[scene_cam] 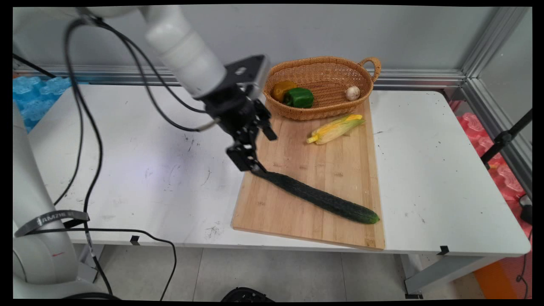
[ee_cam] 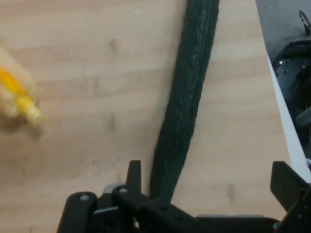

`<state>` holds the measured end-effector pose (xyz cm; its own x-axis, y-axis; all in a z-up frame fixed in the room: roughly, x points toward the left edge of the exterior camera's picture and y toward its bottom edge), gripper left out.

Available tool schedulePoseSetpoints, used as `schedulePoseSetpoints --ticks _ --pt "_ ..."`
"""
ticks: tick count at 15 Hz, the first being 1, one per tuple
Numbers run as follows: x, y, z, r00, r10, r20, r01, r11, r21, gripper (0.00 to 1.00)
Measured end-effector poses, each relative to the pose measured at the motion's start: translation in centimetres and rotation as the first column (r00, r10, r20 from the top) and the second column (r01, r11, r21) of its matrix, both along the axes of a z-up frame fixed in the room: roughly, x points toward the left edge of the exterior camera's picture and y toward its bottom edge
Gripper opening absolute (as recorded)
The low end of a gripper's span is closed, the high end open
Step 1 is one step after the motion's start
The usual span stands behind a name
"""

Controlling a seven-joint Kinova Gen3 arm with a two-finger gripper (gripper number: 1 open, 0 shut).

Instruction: Pick up the cucumber from the cutting board

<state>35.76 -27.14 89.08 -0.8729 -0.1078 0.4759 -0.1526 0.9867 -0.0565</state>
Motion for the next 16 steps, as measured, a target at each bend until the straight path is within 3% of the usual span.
schedulePoseSetpoints --ticks 11,16 --pt "-7.8 -3.6 -8.9 0.997 -0.077 0.015 0.077 0.997 0.015 1.00" --pt "-9.8 -4.7 -11.3 0.996 -0.091 0.020 0.091 0.996 0.020 1.00"
